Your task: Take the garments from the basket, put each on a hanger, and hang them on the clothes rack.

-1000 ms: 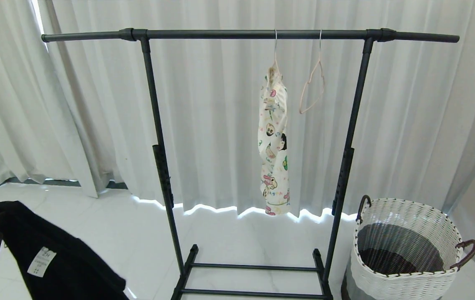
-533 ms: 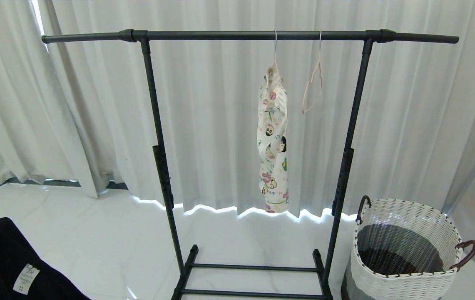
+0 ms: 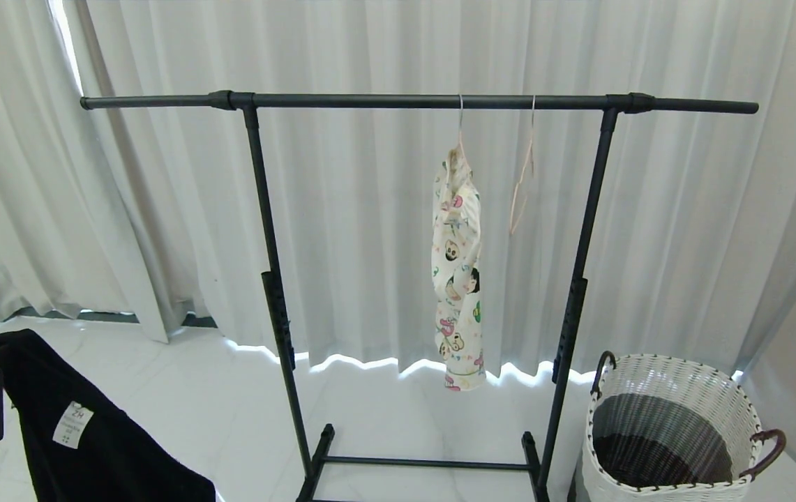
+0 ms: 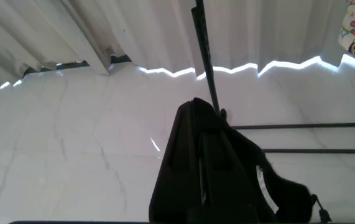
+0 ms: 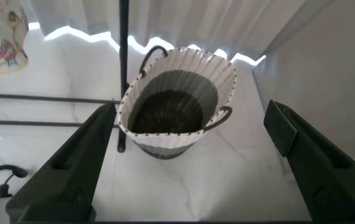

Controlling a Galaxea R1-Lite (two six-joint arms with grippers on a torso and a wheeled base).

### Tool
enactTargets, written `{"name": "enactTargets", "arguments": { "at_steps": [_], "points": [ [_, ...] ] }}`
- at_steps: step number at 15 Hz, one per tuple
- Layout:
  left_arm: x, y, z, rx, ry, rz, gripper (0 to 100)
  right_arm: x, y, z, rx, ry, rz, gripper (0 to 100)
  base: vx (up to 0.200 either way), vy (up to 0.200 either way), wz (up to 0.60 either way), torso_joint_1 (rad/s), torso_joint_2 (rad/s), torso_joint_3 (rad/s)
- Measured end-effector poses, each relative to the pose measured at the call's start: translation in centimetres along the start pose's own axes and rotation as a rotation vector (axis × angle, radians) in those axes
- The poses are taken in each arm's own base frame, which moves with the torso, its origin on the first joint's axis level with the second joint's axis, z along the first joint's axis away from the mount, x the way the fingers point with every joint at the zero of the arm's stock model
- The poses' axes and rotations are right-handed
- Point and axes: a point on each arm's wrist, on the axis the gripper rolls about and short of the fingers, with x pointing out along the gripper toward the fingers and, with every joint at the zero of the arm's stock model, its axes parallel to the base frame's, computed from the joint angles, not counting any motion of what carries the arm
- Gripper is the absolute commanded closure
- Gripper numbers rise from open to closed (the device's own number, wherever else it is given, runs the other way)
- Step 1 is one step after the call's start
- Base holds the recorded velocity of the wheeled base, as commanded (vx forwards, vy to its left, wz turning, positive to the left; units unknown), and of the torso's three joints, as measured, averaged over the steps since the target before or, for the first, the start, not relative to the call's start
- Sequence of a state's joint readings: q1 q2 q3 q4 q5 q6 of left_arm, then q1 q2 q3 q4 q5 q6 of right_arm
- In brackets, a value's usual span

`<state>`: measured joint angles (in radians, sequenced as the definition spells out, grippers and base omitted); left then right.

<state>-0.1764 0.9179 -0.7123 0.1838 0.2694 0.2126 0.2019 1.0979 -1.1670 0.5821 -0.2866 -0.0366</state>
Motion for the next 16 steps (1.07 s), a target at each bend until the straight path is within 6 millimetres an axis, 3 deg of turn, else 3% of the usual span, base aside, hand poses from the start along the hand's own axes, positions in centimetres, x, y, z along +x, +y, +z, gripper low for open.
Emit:
{"name": "enactTargets", "arguments": {
  "at_steps": [14, 16],
  "points": [
    [0.25, -0.08, 0.05, -0.002, 0.007, -0.003, 100, 0.18, -0.18, -0.05, 0.004, 0.003, -0.012, 0, 0.000, 0.000, 0.00, 0.215, -0.50, -0.280],
    [0.25, -0.07, 0.06, -0.003, 0.007, -0.001, 100, 0.24, -0.15, -0.13, 0.000, 0.006, -0.012, 0, 0.000, 0.200, 0.00, 0.136, -0.28, -0.154]
  ]
}}
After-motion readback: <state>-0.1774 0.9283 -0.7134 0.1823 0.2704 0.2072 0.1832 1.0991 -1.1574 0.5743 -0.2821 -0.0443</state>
